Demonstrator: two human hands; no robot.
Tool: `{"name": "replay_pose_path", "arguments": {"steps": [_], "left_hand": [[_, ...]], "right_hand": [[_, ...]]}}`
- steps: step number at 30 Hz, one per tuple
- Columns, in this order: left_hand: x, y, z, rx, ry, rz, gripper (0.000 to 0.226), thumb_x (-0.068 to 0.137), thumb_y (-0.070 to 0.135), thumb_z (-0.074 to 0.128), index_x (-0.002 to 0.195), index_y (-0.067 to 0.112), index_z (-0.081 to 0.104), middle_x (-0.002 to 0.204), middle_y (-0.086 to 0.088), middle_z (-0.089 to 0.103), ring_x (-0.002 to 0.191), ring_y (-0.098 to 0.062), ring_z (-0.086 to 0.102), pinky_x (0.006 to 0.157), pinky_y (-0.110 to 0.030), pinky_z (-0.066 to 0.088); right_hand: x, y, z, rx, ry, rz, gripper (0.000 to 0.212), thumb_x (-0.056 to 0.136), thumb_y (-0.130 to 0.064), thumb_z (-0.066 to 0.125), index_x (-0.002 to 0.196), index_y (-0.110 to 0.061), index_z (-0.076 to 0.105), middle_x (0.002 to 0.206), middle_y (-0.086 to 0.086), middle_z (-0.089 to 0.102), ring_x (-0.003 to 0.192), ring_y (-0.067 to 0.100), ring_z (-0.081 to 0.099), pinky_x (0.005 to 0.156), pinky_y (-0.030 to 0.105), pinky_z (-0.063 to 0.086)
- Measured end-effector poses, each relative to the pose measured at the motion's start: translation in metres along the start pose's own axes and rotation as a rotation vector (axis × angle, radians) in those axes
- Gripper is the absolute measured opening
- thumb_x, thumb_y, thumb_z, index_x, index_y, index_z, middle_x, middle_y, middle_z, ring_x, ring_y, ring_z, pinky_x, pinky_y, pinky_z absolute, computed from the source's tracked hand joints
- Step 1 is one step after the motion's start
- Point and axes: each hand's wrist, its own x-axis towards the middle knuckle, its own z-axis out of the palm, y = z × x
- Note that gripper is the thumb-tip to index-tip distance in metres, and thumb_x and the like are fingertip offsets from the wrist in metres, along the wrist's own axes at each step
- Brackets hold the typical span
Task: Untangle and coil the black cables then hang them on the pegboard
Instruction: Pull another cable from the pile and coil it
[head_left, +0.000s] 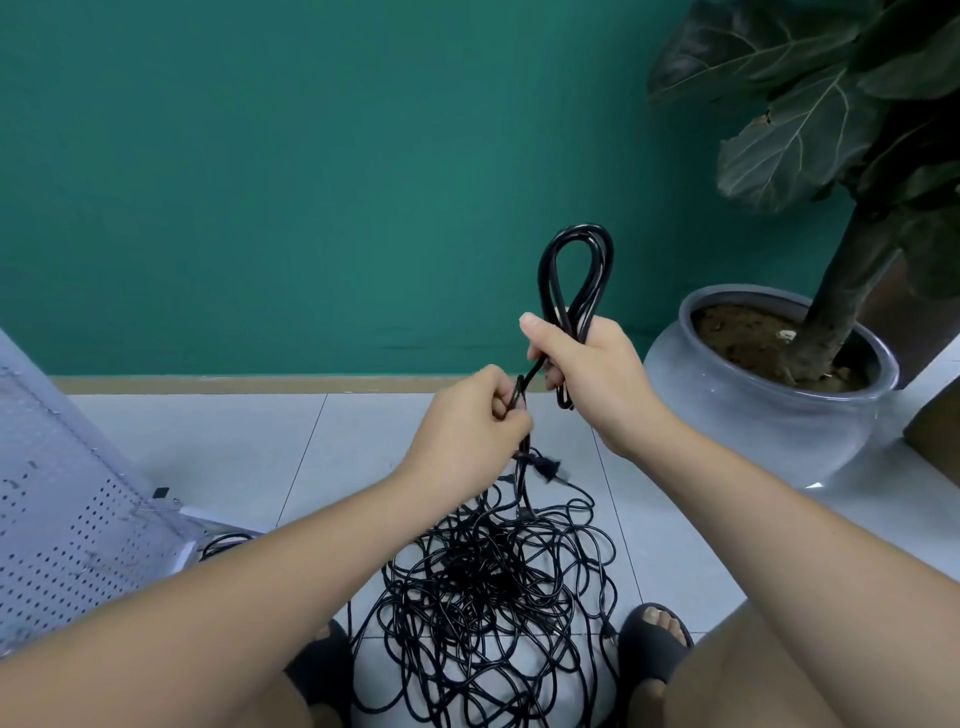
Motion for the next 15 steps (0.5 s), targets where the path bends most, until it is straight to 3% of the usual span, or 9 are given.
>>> {"name": "replay_pose_path", "arguments": {"steps": [3, 6, 10, 12, 15], "left_hand": [[0.012, -0.004, -0.02, -0.006, -0.049, -0.016, 0.018, 0.097, 0.012, 0.059, 0.093, 0.027, 0.068, 0.08, 0.016, 0.078, 0.083, -0.008, 0.073, 0.075, -0.031, 0.054], [0.026, -0.016, -0.042, 0.081, -0.056, 0.005, 0.014, 0.099, 0.018, 0.065, 0.096, 0.031, 0.071, 0.083, 0.017, 0.078, 0.085, -0.008, 0.069, 0.077, -0.03, 0.051], [0.046, -0.038, -0.052, 0.25, -0.015, 0.072, 0.006, 0.1, 0.031, 0.074, 0.097, 0.036, 0.075, 0.094, 0.012, 0.064, 0.091, -0.013, 0.06, 0.078, -0.032, 0.045], [0.054, -0.041, -0.049, 0.323, 0.018, 0.079, 0.003, 0.098, 0.033, 0.077, 0.101, 0.034, 0.078, 0.093, 0.007, 0.054, 0.086, -0.014, 0.054, 0.071, -0.031, 0.039], [0.055, -0.04, -0.041, 0.236, -0.022, 0.028, 0.003, 0.096, 0.033, 0.079, 0.098, 0.035, 0.08, 0.079, 0.006, 0.065, 0.074, -0.019, 0.061, 0.066, -0.029, 0.047]], "right_hand": [[0.004, 0.001, -0.006, 0.001, 0.009, 0.016, 0.046, 0.104, -0.044, 0.067, 0.08, -0.006, 0.066, 0.062, -0.004, 0.05, 0.061, 0.017, 0.051, 0.057, 0.032, 0.044], [0.003, 0.004, -0.008, 0.007, -0.055, 0.022, 0.044, 0.104, -0.045, 0.067, 0.077, -0.011, 0.068, 0.064, -0.004, 0.052, 0.062, 0.016, 0.053, 0.065, 0.037, 0.048], [-0.002, 0.001, -0.002, 0.011, -0.167, 0.008, 0.041, 0.105, -0.043, 0.067, 0.076, -0.014, 0.068, 0.066, -0.001, 0.053, 0.064, 0.016, 0.055, 0.068, 0.039, 0.046], [-0.006, -0.001, 0.002, 0.0, -0.212, -0.01, 0.042, 0.106, -0.042, 0.066, 0.077, -0.011, 0.068, 0.066, -0.001, 0.054, 0.065, 0.017, 0.056, 0.066, 0.036, 0.045], [-0.009, -0.002, 0.006, 0.009, -0.247, -0.03, 0.043, 0.107, -0.041, 0.065, 0.078, -0.01, 0.068, 0.065, -0.001, 0.053, 0.066, 0.019, 0.055, 0.062, 0.034, 0.044]]}}
